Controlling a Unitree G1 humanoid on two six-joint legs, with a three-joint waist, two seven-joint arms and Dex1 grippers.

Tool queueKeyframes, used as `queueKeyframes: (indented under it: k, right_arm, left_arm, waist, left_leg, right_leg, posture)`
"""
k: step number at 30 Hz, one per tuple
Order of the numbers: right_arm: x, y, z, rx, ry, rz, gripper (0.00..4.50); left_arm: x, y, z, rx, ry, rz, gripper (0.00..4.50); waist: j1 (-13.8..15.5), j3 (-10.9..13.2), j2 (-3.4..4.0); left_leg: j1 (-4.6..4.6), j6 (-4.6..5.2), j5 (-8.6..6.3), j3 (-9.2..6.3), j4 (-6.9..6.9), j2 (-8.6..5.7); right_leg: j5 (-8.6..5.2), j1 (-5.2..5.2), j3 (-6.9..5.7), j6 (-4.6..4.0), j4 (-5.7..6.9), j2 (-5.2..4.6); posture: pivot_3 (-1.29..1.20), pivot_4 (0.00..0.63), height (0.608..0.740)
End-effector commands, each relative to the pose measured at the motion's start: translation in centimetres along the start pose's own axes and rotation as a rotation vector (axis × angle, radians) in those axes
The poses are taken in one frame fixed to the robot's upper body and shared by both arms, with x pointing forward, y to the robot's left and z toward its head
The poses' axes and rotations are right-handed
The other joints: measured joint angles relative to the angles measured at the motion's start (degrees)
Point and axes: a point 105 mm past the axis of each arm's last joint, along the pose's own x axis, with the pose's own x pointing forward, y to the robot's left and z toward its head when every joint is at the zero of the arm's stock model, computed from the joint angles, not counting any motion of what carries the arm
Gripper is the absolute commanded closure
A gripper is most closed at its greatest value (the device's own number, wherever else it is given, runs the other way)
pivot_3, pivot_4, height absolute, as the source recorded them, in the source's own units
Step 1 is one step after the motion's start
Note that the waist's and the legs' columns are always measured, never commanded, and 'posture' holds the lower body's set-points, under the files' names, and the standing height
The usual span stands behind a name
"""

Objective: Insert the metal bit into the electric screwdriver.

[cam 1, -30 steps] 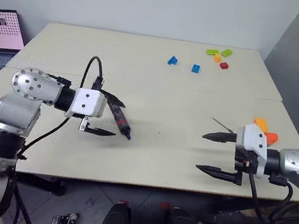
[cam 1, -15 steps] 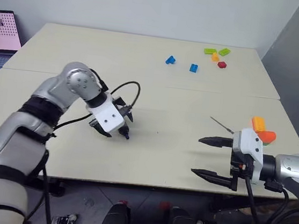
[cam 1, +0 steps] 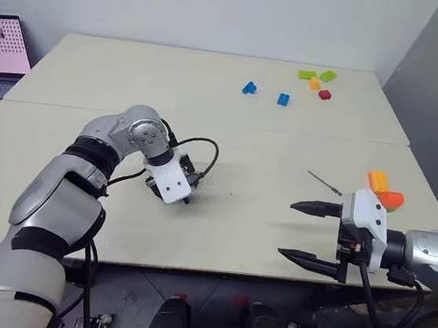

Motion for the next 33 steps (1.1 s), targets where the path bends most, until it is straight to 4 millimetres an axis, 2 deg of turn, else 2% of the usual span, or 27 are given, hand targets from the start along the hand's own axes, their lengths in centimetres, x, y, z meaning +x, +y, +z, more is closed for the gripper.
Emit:
queueKeyframes:
  k: [1, 6, 12, 16, 19, 22, 27, 33]
  right_arm:
    - [-0.3, 0.2, 0.8, -0.029, -0.02, -0.005, 0.0]
    - [-0.2, 0.2, 0.9, -0.032, -0.023, -0.007, 0.0]
    - [-0.4, -0.1, 1.2, -0.039, -0.027, -0.011, 0.0]
    - [-0.7, -0.5, 1.6, -0.045, -0.038, -0.026, 0.0]
    - [-1.0, -0.8, 2.0, -0.047, -0.049, -0.035, 0.0]
    - [-1.5, -1.2, 2.9, -0.046, -0.079, -0.042, 0.0]
    - [-1.6, -2.1, 4.5, -0.048, -0.142, -0.061, 0.0]
    - [-1.3, -2.7, 5.4, -0.059, -0.166, -0.05, 0.0]
  left_arm:
    - [0.3, 0.1, 0.0, 0.023, 0.009, -0.007, 1.72]
    - [0.6, -0.7, -0.3, 0.024, 0.025, -0.036, 2.75]
    - [-0.7, 0.4, -0.8, -0.071, 0.007, 0.088, 2.88]
    - [-3.2, 3.4, -0.3, -0.264, -0.156, 0.371, 2.88]
    - [-5.0, 4.8, -0.2, -0.361, -0.236, 0.536, 2.88]
    - [-7.4, 6.3, -0.1, -0.566, -0.418, 0.817, 2.88]
    - [-8.8, 6.2, 0.6, -0.917, -0.633, 1.141, 2.88]
    - [-9.2, 5.8, 2.0, -1.168, -0.81, 1.315, 2.88]
  waist:
    - [0.0, 0.0, 0.01]
    - [0.11, -0.03, 0.0]
    - [0.1, -0.03, 0.0]
    - [-0.04, 0.01, -0.06]
    - [0.03, 0.01, -0.06]
    - [-0.01, 0.02, -0.08]
    - [-0.29, 0.03, -0.08]
    - [-0.11, 0.02, -0.08]
  left_leg:
    - [0.05, 0.0, 0.0, 0.0, 0.0, 0.0]
    - [0.19, 0.0, 0.01, 0.0, 0.05, 0.0]
    - [0.22, 0.02, 0.02, -0.01, 0.06, 0.0]
    - [0.15, 0.02, 0.02, -0.01, 0.06, 0.01]
    - [0.1, 0.02, 0.02, -0.02, 0.04, 0.02]
    - [0.06, 0.02, 0.02, -0.04, 0.01, 0.02]
    - [0.14, 0.02, 0.02, -0.04, 0.03, 0.06]
    - [0.22, 0.01, 0.03, -0.09, 0.07, 0.05]
  right_leg:
    - [0.0, 0.04, 0.01, -0.01, 0.03, 0.0]
    - [-0.13, 0.15, 0.02, -0.24, 0.12, -0.01]
    - [-0.13, 0.16, 0.02, -0.24, 0.18, -0.01]
    - [-0.12, 0.1, 0.01, -0.22, 0.18, 0.0]
    - [0.01, 0.08, -0.03, 0.02, 0.14, 0.0]
    - [0.0, 0.06, -0.04, 0.02, 0.15, 0.0]
    - [0.01, 0.07, -0.02, 0.04, 0.24, 0.0]
    - [0.04, 0.12, -0.02, 0.08, 0.29, 0.04]
  posture:
    - [0.0, 0.15, 0.74]
    - [0.0, 0.15, 0.74]
    - [0.0, 0.15, 0.74]
    - [0.0, 0.15, 0.74]
    - [0.0, 0.15, 0.74]
    - [0.0, 0.15, 0.74]
    - [0.0, 0.15, 0.74]
    - [0.0, 0.15, 0.74]
